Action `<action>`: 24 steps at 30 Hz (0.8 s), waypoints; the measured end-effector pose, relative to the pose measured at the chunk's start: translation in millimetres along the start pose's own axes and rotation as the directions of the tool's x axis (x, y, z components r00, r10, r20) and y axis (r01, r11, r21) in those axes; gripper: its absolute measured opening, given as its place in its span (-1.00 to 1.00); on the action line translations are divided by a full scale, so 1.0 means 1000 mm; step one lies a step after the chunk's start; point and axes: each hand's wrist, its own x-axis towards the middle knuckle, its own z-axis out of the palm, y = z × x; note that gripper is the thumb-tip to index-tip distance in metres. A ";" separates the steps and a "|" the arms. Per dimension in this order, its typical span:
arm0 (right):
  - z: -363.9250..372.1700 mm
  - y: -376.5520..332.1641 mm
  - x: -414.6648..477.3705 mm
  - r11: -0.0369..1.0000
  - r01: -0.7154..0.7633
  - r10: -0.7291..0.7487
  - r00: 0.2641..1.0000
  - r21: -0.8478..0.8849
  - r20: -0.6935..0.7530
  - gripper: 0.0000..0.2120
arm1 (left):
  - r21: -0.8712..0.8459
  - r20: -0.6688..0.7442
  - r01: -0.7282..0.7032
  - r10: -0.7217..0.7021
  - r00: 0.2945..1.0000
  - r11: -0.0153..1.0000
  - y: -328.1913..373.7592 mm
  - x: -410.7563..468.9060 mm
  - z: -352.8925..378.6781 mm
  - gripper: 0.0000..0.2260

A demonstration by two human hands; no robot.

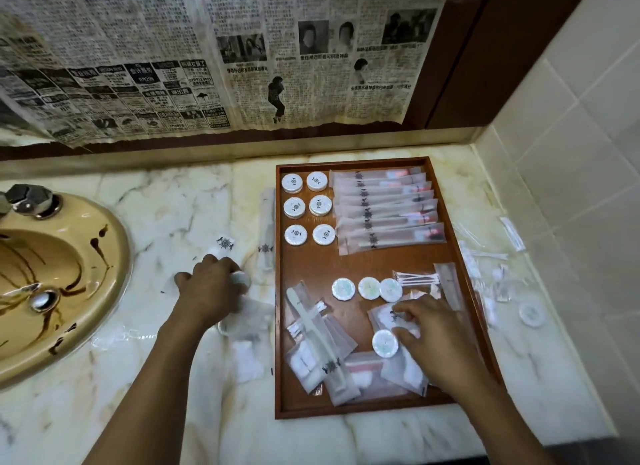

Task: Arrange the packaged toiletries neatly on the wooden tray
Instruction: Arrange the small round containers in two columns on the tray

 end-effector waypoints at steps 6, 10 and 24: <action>0.024 -0.014 -0.015 0.987 0.034 -0.011 0.989 -0.159 0.144 -0.62 | -0.523 -0.129 -0.044 -0.028 0.991 0.851 -0.004 -0.025 -0.002 -0.94; 0.019 -0.013 -0.012 0.996 0.024 -0.014 0.993 -0.082 0.120 -0.67 | -0.571 -0.125 -0.044 -0.035 0.991 0.820 -0.015 -0.044 0.008 -0.94; 0.018 -0.004 -0.011 1.000 -0.006 0.002 0.992 0.031 0.127 -0.66 | -0.350 -0.154 -0.083 0.030 0.988 0.933 -0.031 -0.079 0.031 -0.75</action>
